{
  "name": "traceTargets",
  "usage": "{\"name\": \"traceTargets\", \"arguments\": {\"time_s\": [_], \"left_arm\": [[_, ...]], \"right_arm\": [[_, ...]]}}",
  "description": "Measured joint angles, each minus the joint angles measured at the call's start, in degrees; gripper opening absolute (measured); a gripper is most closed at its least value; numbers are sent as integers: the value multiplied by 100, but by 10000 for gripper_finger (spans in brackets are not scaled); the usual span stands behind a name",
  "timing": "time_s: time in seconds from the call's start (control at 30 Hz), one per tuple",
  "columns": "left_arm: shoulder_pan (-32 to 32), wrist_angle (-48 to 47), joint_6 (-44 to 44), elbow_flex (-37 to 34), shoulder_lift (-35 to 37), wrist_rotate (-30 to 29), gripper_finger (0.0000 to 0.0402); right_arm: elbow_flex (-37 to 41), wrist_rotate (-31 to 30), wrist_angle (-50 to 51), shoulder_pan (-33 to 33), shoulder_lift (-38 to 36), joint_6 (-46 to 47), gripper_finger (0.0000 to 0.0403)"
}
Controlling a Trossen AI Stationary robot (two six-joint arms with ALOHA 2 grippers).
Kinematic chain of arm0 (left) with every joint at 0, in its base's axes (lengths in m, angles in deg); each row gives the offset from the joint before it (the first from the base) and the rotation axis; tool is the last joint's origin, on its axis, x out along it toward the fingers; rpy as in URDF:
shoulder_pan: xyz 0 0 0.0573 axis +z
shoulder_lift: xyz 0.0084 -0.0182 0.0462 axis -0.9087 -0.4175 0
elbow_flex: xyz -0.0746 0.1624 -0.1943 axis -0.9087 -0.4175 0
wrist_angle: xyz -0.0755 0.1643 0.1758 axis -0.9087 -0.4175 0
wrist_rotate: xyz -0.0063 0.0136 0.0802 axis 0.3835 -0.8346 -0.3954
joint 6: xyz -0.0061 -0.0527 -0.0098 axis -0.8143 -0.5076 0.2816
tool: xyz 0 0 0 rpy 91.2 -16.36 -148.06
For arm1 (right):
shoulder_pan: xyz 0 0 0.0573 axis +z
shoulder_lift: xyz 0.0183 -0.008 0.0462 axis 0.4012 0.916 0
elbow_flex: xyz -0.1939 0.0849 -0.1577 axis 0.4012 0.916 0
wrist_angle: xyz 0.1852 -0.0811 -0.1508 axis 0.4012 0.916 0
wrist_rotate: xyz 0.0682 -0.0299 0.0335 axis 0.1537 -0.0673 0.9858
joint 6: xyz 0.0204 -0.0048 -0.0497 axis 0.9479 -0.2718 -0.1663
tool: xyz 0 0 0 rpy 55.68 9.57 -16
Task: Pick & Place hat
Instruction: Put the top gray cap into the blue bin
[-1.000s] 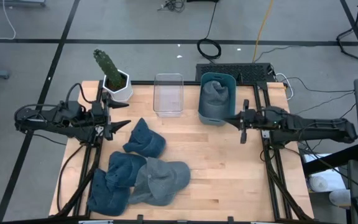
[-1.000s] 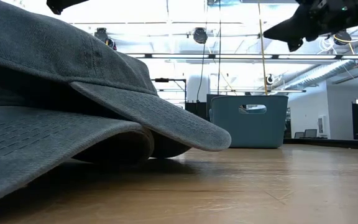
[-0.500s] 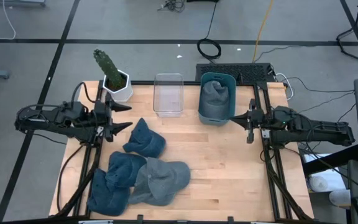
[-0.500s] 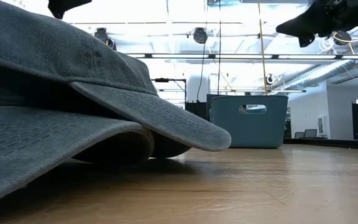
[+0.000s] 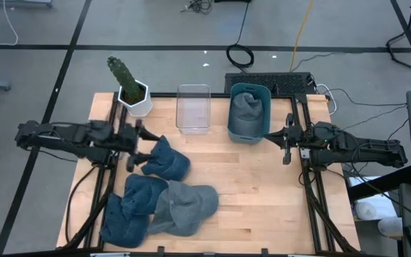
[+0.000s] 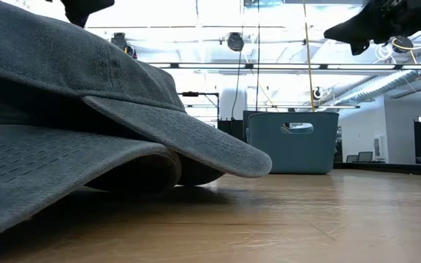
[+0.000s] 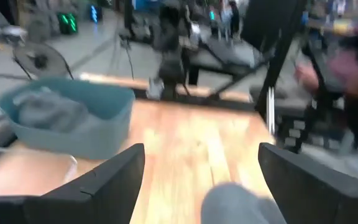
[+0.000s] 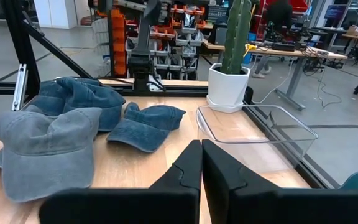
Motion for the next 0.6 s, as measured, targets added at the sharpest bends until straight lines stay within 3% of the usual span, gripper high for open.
{"name": "traceTargets", "arguments": {"time_s": [0.1, 0.27, 0.43, 0.6], "left_arm": [[-113, 73, 137, 0, -581, 133, 324], [-857, 472, 115, 219, -1944, 401, 324], [-1757, -586, -19, 1312, -3337, 294, 324], [-2469, -1482, 219, 3040, -4629, 298, 324]], "right_arm": [[0, -4, 0, -4, 2, -41, 0], [0, -8, 0, -4, 1, -48, 0], [0, -9, 2, -4, 14, -50, 0], [166, -11, -104, -4, 33, -52, 0]]}}
